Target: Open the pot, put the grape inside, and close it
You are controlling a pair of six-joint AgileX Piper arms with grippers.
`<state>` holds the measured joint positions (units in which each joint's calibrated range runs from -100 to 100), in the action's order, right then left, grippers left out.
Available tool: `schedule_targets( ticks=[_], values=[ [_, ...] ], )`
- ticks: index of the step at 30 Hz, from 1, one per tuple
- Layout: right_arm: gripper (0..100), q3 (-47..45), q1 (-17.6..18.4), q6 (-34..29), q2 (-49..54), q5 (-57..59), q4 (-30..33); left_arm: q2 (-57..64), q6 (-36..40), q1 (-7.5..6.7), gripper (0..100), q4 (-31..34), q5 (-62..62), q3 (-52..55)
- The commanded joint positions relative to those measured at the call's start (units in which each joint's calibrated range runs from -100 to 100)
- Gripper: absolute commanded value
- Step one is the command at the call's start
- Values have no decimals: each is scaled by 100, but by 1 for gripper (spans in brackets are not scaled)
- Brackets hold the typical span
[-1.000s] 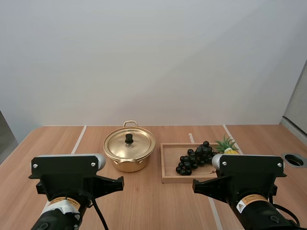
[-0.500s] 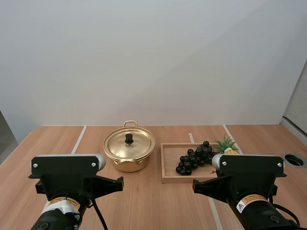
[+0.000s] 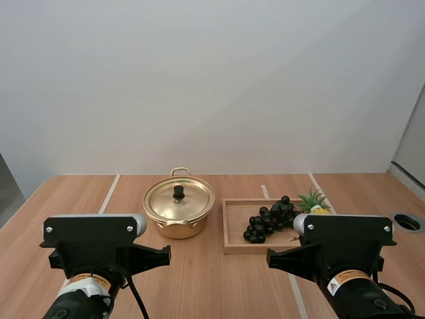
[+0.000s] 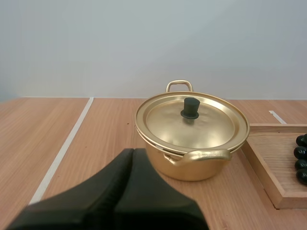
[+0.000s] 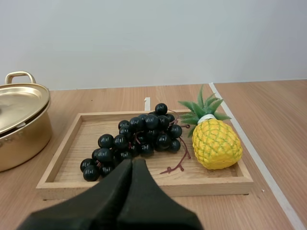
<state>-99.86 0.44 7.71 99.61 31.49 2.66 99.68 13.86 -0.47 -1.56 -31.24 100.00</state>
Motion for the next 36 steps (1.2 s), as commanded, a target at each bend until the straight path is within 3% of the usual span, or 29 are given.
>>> schedule_targets(
  ticks=[1, 11, 22, 32, 36],
  values=[
    [0, -14, -15, 15, 39, -41, 65, 32, -24, 13, 0, 45, 187, 0],
    [0, -14, -15, 46, 39, -2607, 159, 32, -24, 13, 0, 261, 2308, -319],
    [0, -14, -15, 46, 39, -5839, 1366, 32, -24, 13, 0, 261, 2381, -2121],
    [0, -14, -15, 155, 39, -9997, 1359, 32, -24, 13, 0, 261, 2474, -3121],
    [0, 347, -15, 534, 39, -10198, 1179, 32, -24, 13, 0, 261, 2916, -3181]
  ],
)
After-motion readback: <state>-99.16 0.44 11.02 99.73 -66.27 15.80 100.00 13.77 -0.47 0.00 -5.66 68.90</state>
